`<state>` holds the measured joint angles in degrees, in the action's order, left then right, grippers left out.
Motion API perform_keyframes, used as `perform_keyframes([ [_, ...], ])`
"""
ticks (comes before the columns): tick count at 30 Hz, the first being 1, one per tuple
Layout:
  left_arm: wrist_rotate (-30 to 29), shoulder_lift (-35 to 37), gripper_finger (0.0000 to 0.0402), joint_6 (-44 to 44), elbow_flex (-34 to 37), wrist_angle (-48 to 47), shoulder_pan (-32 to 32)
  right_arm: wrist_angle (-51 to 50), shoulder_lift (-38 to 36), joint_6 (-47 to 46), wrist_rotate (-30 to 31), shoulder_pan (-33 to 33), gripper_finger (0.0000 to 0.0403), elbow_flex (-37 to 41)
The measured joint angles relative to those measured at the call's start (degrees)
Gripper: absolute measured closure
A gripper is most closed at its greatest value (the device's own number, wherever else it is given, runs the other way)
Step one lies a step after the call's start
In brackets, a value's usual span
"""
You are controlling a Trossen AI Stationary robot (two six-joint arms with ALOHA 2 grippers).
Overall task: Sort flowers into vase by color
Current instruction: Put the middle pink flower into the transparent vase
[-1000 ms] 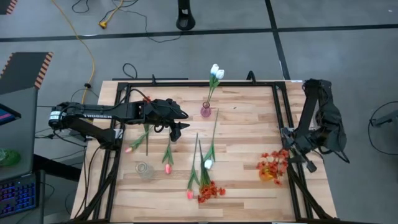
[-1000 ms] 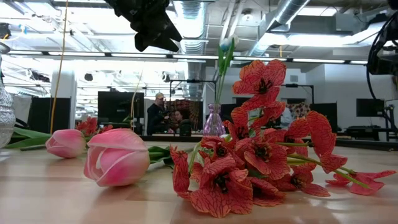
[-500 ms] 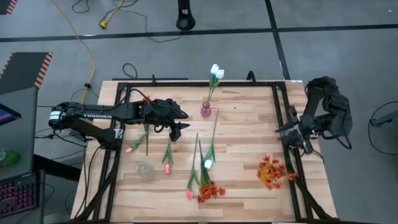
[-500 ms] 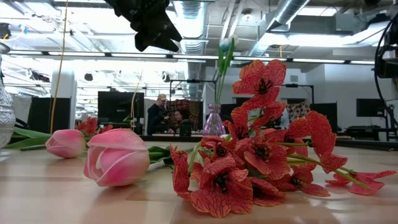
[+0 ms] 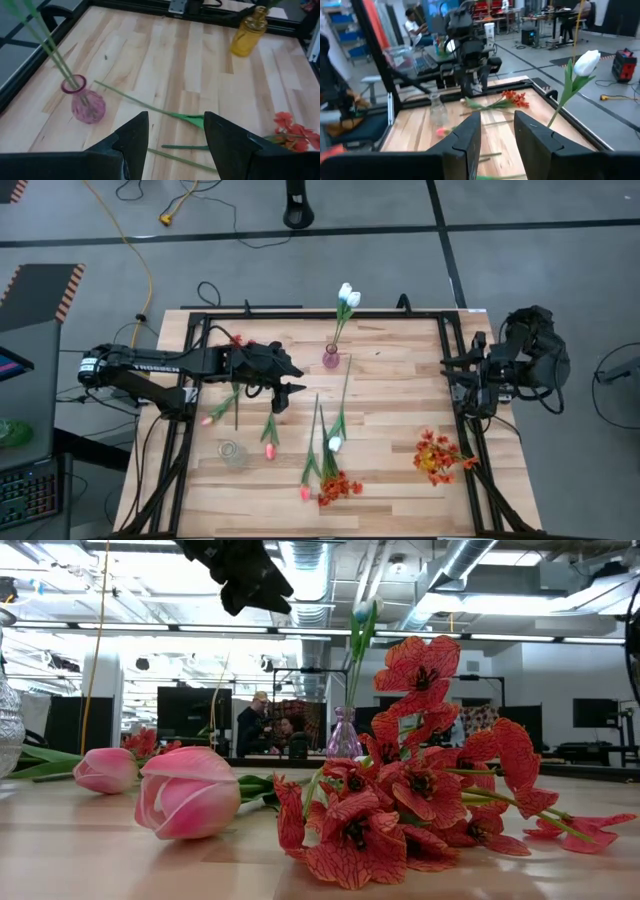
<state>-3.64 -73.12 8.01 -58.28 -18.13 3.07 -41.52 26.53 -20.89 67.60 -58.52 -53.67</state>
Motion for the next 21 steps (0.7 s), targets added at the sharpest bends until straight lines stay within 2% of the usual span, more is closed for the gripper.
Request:
perform_keyframes([
  [9,1.03,0.00,0.0224,-6.44,0.00,-1.37,-3.26,19.15,9.72,18.27,-0.61,7.34,0.0260,0.00],
  [13,3.16,0.00,0.0224,-9.83,0.00,-5.74,-3.88,20.77,13.09,18.41,-3.31,12.36,0.0260,0.03],
  [21,3.29,-0.02,0.0224,-16.71,0.00,-19.04,-2.95,20.82,15.80,10.38,-12.16,22.74,0.0260,0.07],
])
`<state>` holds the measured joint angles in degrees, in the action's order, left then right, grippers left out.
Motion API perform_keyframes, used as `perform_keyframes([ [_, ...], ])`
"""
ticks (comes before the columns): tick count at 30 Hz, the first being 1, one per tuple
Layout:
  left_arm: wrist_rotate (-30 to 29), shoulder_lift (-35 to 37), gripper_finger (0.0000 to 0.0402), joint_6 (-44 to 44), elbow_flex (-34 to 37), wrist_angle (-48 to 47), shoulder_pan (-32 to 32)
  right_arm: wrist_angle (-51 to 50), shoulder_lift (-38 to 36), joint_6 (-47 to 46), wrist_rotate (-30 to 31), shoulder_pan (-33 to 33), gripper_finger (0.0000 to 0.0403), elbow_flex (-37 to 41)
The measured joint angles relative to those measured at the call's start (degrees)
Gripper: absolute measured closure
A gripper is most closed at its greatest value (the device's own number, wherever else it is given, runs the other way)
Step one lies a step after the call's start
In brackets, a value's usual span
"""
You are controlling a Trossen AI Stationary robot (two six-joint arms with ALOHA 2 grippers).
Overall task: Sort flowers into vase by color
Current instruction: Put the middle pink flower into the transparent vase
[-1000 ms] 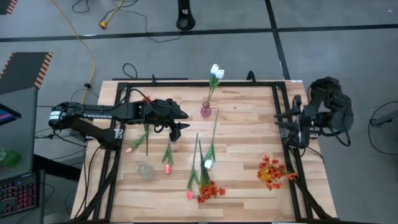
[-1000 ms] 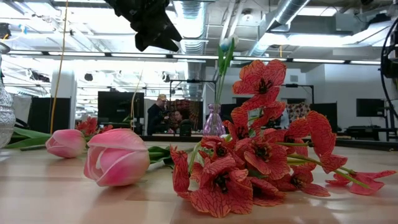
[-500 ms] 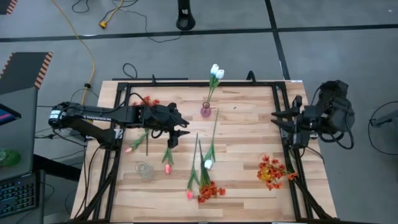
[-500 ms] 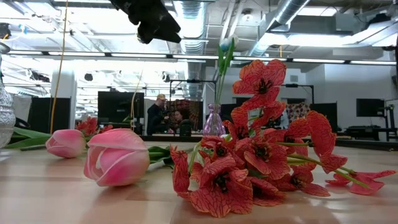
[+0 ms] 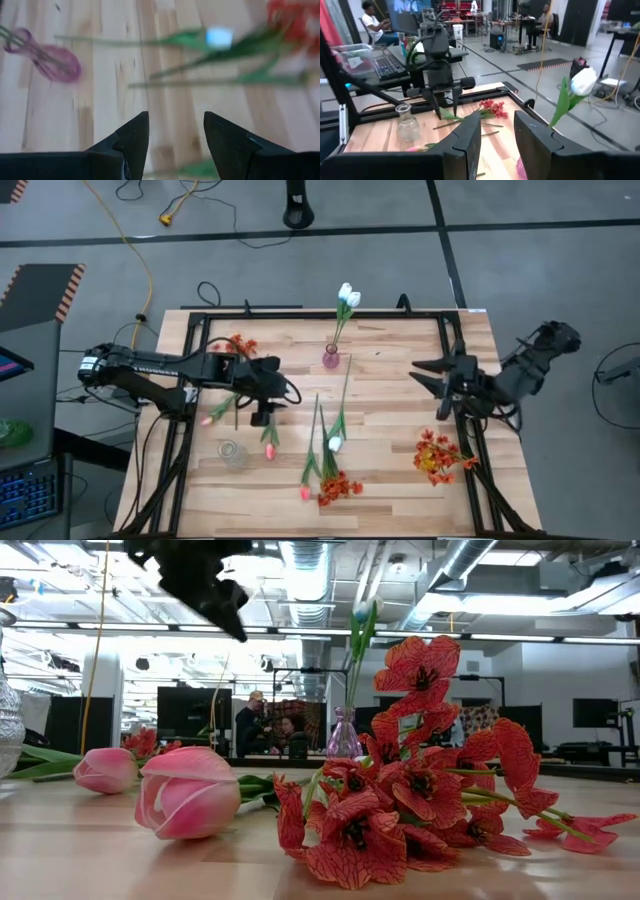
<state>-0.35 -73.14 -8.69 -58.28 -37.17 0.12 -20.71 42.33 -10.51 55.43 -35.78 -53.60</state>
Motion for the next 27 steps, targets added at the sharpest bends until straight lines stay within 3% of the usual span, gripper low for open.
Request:
perform_keyframes([
  [8,-2.39,-0.03,0.0224,-14.24,0.00,-8.43,0.35,0.04,2.71,-3.11,-4.01,5.82,0.0260,0.00],
  [17,-3.12,-1.57,0.0224,-24.61,3.13,-8.31,0.42,0.29,7.28,-3.16,-4.65,9.15,0.0260,0.00],
  [27,-5.53,-15.43,0.0224,-31.39,3.12,-8.00,0.38,0.46,10.38,-3.52,-4.65,11.40,0.0260,0.00],
])
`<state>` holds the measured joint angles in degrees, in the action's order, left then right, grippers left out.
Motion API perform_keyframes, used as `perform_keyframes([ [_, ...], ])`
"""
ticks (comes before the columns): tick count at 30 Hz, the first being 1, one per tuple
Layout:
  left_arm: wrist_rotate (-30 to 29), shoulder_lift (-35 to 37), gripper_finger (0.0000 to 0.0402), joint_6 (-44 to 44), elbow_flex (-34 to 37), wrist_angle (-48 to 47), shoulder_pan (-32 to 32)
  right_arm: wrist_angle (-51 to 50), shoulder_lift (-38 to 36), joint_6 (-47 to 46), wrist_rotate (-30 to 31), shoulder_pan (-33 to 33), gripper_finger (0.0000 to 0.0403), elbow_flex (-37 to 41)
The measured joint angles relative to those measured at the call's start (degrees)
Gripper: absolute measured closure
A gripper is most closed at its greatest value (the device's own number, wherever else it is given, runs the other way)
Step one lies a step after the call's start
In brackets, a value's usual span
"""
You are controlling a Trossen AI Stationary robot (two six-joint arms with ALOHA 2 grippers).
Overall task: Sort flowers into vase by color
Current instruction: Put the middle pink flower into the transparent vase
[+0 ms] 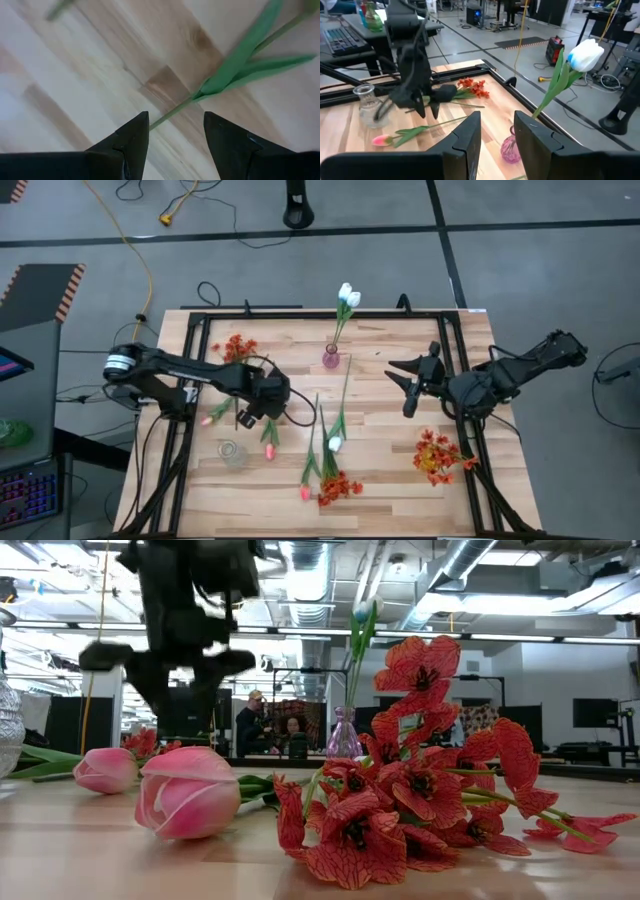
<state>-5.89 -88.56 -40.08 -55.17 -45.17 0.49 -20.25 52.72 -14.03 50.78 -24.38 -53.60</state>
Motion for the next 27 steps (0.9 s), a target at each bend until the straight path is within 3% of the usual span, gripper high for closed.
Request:
perform_keyframes([
  [6,-2.34,-6.88,0.0231,-4.35,-0.34,0.09,0.02,-0.18,0.60,-1.48,0.00,0.20,0.0260,0.00],
  [12,-2.15,-10.43,0.0263,-5.78,-0.34,0.05,0.00,-0.27,1.28,-1.57,0.02,0.20,0.0260,0.00],
  [20,-1.85,-10.72,0.0333,-4.33,-0.45,-0.59,-0.02,-0.20,2.40,-2.01,-0.32,0.30,0.0260,0.00],
  [27,-2.10,-10.73,0.0397,1.41,-0.45,-0.28,0.00,0.16,2.48,-0.32,-7.68,3.27,0.0260,0.00],
])
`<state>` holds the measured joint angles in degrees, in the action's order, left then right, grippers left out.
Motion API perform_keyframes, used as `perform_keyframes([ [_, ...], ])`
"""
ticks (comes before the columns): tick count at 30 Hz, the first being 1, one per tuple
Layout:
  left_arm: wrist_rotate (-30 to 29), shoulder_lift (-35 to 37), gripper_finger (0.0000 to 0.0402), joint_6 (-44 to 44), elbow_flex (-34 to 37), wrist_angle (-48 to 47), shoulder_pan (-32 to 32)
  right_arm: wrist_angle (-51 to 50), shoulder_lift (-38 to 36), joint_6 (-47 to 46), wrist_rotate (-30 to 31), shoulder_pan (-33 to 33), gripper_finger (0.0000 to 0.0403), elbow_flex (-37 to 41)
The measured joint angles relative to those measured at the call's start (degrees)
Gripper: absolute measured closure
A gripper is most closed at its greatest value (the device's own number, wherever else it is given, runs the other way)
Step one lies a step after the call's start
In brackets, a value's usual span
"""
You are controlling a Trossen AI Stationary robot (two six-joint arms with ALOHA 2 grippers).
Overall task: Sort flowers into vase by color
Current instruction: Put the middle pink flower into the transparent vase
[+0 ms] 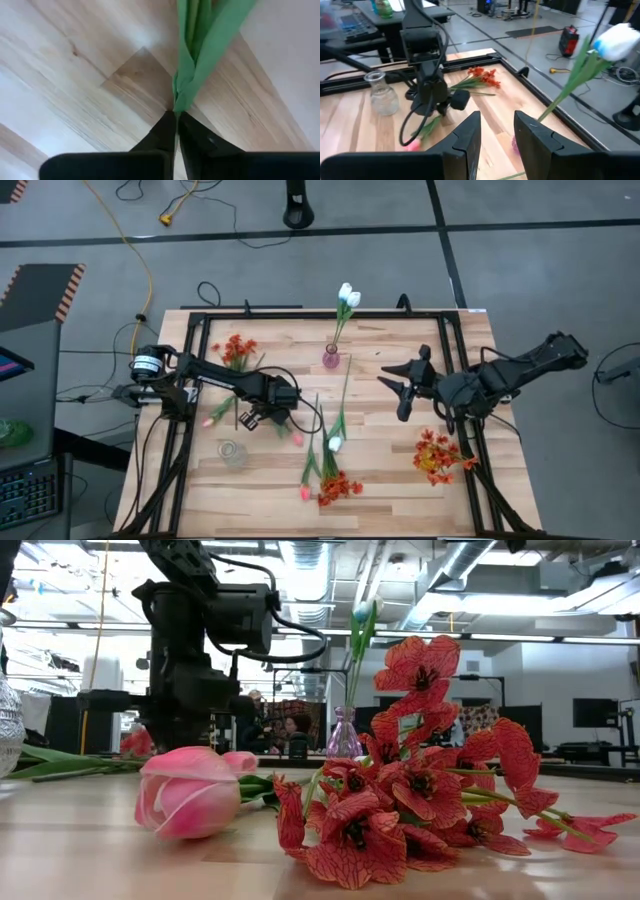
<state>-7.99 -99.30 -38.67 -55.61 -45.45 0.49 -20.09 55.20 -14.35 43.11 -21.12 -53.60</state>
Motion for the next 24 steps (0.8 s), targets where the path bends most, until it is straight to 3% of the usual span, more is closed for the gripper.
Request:
perform_keyframes([
  [9,2.82,4.24,0.0401,6.28,0.11,-0.30,-0.04,3.34,-0.01,9.29,-13.11,7.15,0.0260,0.00],
  [18,2.75,19.48,0.0401,20.63,0.11,-0.10,-0.04,3.50,1.23,14.83,-25.85,14.91,0.0260,0.00],
  [24,-1.84,30.57,0.0401,32.90,0.11,0.61,-0.04,3.65,3.97,16.36,-28.28,18.62,0.0260,0.00],
])
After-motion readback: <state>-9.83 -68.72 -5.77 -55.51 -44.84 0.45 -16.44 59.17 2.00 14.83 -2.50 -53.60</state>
